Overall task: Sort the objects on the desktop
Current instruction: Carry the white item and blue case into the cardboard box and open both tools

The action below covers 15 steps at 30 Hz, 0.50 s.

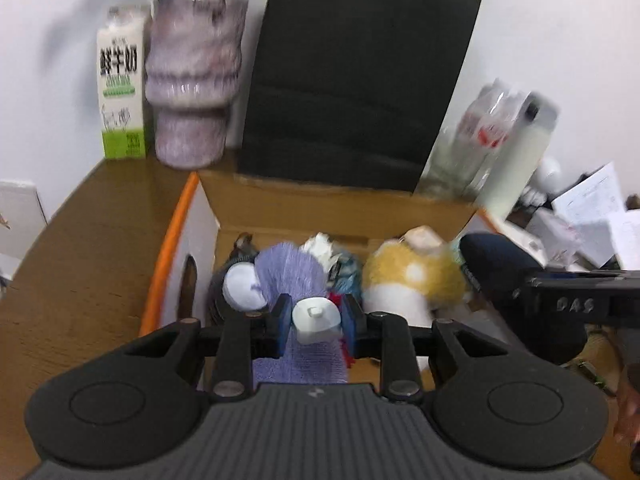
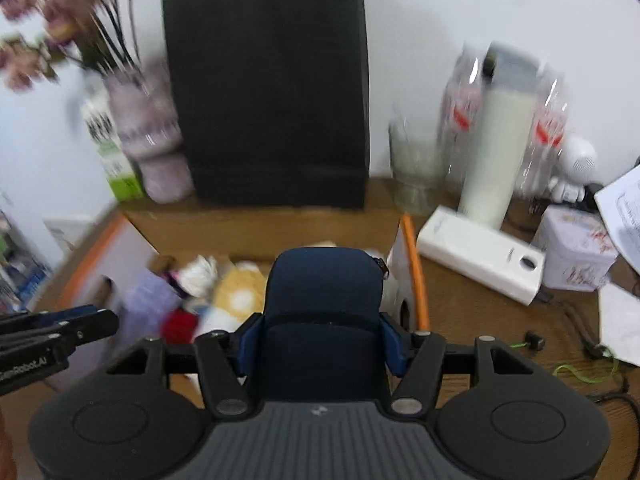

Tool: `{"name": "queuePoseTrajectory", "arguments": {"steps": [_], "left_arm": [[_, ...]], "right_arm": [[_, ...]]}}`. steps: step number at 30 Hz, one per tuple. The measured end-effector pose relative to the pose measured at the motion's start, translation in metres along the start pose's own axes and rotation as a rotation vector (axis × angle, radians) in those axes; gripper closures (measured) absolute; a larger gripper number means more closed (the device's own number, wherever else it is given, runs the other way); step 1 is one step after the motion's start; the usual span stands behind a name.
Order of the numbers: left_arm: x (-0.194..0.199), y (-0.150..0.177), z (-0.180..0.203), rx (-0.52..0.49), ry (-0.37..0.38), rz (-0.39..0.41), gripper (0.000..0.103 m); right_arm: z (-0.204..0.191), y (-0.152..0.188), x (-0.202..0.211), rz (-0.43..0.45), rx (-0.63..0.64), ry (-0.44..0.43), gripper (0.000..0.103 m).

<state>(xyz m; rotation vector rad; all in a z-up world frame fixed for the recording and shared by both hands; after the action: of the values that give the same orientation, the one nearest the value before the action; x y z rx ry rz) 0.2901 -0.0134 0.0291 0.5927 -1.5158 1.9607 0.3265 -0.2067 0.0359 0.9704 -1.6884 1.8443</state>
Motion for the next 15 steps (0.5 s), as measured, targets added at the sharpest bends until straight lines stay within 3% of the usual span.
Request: {"name": "queuePoseTrajectory", "arguments": {"steps": [3,7,9,13,15], "left_arm": [[-0.007,0.013,-0.005,-0.037,-0.098,0.027,0.075],[-0.002,0.028,-0.006,-0.018,-0.078,0.051,0.069],[0.000,0.026,-0.005,-0.016,-0.099,0.071,0.055],[0.006,0.016,0.002,0.010,-0.064,0.069,0.046],[0.011,0.013,0.005,0.008,-0.061,0.065,0.030]], "right_arm": [[0.006,0.013,-0.012,0.020,-0.046,0.008,0.039],[0.023,0.014,-0.001,0.099,-0.117,0.007,0.038],[0.021,0.009,0.007,0.130,-0.083,0.031,0.037],[-0.004,0.005,0.015,0.114,0.049,0.026,0.024],[-0.017,0.005,0.016,0.099,0.107,0.021,0.022]]}}
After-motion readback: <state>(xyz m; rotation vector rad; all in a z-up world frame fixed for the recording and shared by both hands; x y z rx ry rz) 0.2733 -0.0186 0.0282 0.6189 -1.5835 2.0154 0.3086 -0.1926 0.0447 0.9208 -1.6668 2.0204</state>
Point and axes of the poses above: each gripper's, at about its wrist camera, not at the fingertips, and x roughly against the way its jaws point, z to its right, y to its underside, the point moved 6 cm from there along -x, roughly the way its jaws point, and after that the axes turned 7 degrees about x, right-handed, at the moved point
